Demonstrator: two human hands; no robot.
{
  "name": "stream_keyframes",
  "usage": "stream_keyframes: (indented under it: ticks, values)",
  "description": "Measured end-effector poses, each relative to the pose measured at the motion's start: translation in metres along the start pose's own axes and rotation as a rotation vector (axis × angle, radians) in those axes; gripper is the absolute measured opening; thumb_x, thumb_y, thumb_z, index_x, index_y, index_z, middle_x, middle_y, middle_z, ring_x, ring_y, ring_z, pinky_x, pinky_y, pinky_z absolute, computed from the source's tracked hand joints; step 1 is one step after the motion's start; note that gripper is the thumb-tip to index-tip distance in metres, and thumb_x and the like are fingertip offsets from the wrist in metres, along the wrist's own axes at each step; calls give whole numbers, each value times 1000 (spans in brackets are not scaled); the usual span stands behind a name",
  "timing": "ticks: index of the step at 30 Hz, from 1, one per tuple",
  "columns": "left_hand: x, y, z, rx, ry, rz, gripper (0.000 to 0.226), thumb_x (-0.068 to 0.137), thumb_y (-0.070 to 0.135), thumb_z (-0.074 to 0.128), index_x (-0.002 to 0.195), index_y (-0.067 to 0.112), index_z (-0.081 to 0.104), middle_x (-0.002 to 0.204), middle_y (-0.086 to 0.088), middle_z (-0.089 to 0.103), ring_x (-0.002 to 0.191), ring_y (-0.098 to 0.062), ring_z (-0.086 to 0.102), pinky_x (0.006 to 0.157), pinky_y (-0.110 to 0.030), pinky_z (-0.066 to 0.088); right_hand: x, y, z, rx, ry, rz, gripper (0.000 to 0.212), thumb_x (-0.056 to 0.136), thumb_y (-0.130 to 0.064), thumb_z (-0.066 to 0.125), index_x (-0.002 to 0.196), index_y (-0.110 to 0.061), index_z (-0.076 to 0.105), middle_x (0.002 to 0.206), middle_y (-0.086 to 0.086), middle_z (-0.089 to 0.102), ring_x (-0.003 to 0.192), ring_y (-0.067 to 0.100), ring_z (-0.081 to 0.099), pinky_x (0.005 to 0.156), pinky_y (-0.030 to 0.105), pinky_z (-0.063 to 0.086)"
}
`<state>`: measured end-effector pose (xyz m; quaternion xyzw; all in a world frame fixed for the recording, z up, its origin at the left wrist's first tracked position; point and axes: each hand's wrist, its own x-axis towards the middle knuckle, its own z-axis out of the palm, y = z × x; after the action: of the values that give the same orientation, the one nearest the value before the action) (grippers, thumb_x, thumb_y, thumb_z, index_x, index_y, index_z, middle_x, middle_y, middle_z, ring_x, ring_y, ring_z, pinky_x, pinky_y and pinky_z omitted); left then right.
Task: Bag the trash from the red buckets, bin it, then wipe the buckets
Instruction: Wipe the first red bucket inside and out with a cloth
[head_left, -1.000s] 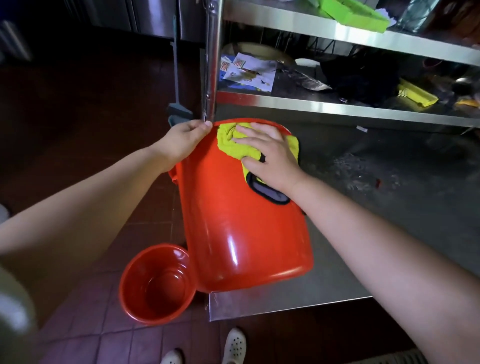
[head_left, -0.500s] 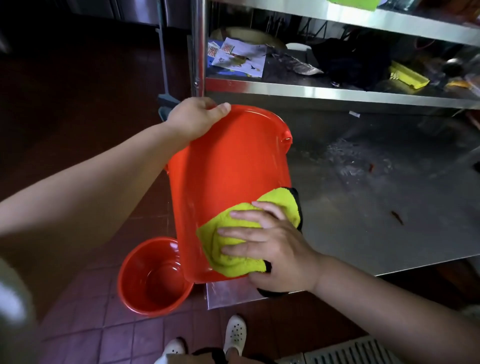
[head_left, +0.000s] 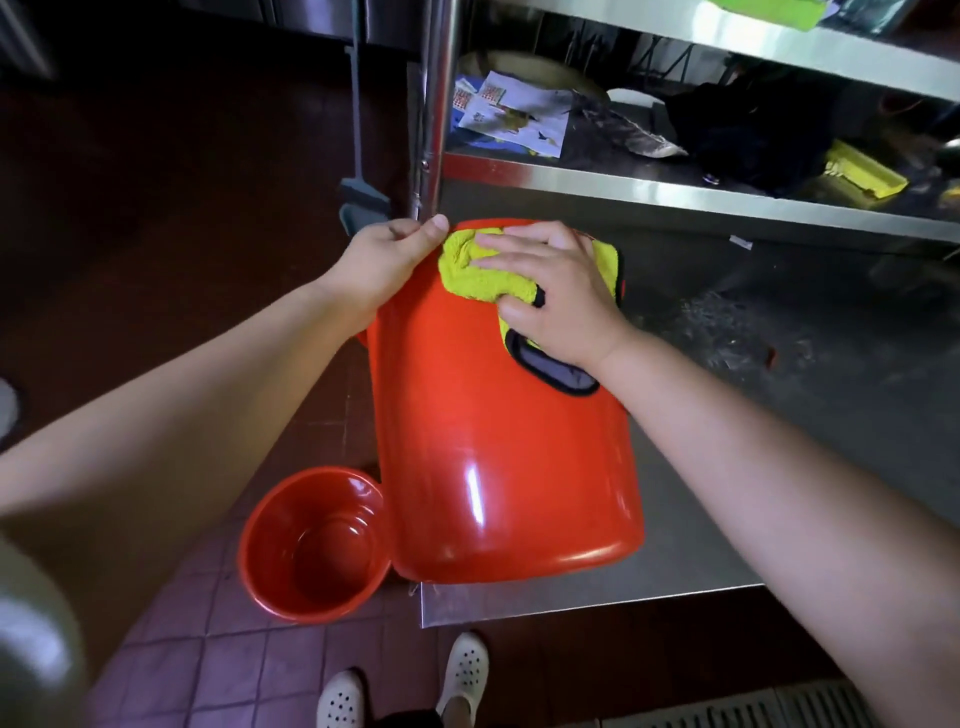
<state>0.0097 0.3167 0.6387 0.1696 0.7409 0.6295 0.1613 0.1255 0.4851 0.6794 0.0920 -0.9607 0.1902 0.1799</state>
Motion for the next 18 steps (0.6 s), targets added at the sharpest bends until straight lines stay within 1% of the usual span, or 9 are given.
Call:
stream_keyframes:
  ticks: [2, 3, 5, 6, 8, 11, 14, 16, 18]
  values:
    - [-5, -4, -1, -40, -16, -1, 40, 92, 44, 54, 98, 5, 62, 88, -9, 53, 81, -16, 48, 69, -27, 41, -7, -9, 3, -19, -41, 5, 39, 73, -27, 58, 110, -31, 69, 130, -16, 57, 126, 13, 43, 103, 41, 24]
    - [-7, -6, -2, -48, -20, -3, 35, 92, 42, 54, 91, 8, 59, 83, -8, 51, 76, -16, 48, 67, -27, 39, -13, -15, 4, -33, -71, -3, 40, 72, -29, 58, 110, -33, 69, 130, -17, 57, 127, 12, 42, 103, 38, 22]
    - [-9, -5, 0, -72, -14, -16, 29, 93, 38, 55, 75, 15, 54, 67, 2, 54, 60, -6, 51, 57, -19, 40, -32, -27, 2, -61, -136, -37, 40, 70, -31, 57, 108, -34, 70, 128, -18, 58, 127, 11, 42, 103, 36, 19]
    - [-9, -3, 1, -91, -24, -24, 30, 93, 37, 55, 70, 19, 52, 59, 9, 55, 52, -2, 52, 50, -15, 40, -43, -33, 0, -67, -161, -55, 40, 69, -30, 58, 107, -34, 71, 127, -18, 59, 127, 12, 42, 104, 37, 20]
    - [-8, 1, 5, -95, -69, -31, 33, 93, 36, 55, 63, 22, 54, 50, 14, 57, 44, 2, 53, 42, -10, 38, -72, -43, -3, -60, -187, -81, 41, 66, -27, 62, 105, -33, 72, 126, -18, 60, 127, 13, 44, 106, 40, 22]
    - [-6, 1, 5, -94, -106, -47, 37, 91, 42, 55, 60, 24, 58, 50, 12, 59, 42, -1, 55, 41, -11, 40, -122, -54, -3, -16, -207, -138, 44, 64, -26, 64, 106, -32, 72, 129, -17, 58, 129, 13, 43, 107, 42, 24]
    - [-3, -5, -1, -132, -101, -86, 29, 84, 51, 58, 71, 27, 67, 59, 7, 66, 48, -9, 62, 42, -18, 44, -156, -60, 1, 42, -227, -221, 48, 61, -26, 65, 109, -30, 71, 132, -16, 56, 132, 11, 39, 108, 44, 24]
    - [-2, -6, -3, -148, -101, -107, 28, 80, 53, 59, 79, 28, 70, 63, 6, 69, 51, -10, 65, 42, -20, 46, -156, -55, 0, 64, -222, -274, 48, 60, -25, 65, 107, -28, 72, 130, -14, 58, 131, 12, 42, 105, 45, 27]
    - [0, -6, -3, -166, -90, -134, 28, 80, 53, 59, 79, 28, 70, 61, 5, 69, 49, -11, 65, 41, -19, 45, -142, -45, -3, 58, -197, -294, 45, 60, -23, 62, 103, -26, 74, 127, -12, 60, 127, 14, 46, 102, 45, 30]
